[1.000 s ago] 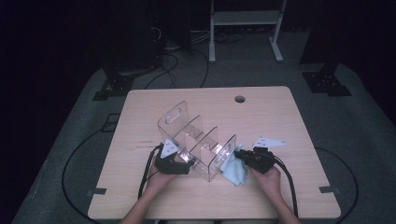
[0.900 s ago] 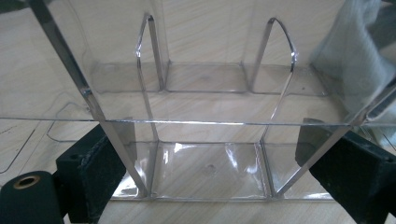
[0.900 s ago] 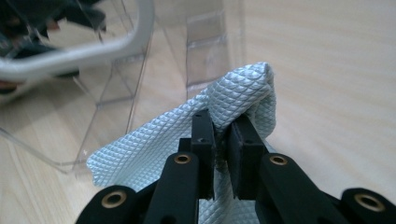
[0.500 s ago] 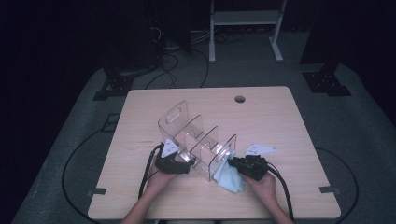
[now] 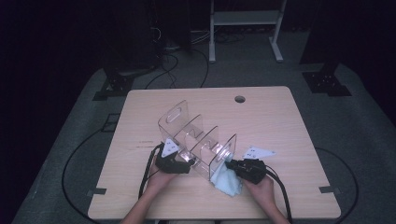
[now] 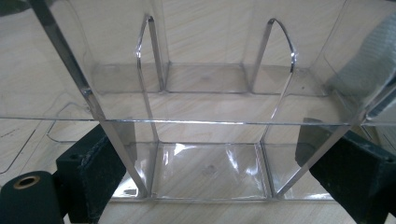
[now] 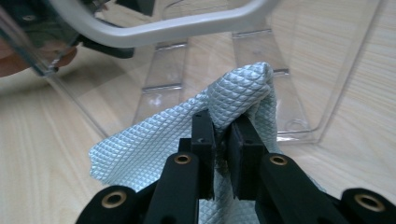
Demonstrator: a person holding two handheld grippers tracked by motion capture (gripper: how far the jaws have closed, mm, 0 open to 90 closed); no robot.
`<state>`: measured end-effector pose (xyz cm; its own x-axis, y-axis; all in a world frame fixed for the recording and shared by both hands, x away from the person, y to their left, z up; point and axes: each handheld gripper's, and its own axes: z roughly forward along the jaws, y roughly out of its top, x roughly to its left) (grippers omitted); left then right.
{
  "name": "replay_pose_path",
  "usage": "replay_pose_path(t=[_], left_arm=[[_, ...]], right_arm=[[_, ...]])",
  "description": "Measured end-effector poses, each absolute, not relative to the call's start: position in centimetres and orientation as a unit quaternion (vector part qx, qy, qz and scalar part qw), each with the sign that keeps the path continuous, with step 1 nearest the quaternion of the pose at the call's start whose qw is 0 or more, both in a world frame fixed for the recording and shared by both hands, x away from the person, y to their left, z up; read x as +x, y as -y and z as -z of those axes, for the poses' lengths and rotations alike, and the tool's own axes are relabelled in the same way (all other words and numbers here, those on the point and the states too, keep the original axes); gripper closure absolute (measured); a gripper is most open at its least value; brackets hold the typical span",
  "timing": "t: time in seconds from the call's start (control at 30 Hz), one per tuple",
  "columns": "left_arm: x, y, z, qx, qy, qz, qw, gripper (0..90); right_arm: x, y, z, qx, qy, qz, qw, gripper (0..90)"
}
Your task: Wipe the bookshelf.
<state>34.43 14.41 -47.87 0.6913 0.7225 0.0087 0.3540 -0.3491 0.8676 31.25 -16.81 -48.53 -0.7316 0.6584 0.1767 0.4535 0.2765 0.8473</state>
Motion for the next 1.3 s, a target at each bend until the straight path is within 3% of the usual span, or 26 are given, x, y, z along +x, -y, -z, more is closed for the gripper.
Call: replay_pose_path(t=[0.17, 1.0, 1.3], left_arm=[[34.5, -14.5, 47.9, 0.797, -0.339, -0.198, 0.459, 8.3], [34.5, -14.5, 47.8, 0.797, -0.341, -0.2, 0.457, 8.3], [34.6, -14.6, 47.9, 0.796, -0.342, -0.199, 0.457, 8.3]], right_arm=[[29.5, 14.7, 48.5, 0.306, -0.811, -0.488, 0.099, 81.5], [29.4, 14.7, 47.2, 0.296, -0.805, -0.5, 0.117, 81.5], [28.5, 13.8, 47.1, 0.288, -0.804, -0.509, 0.102, 81.5]])
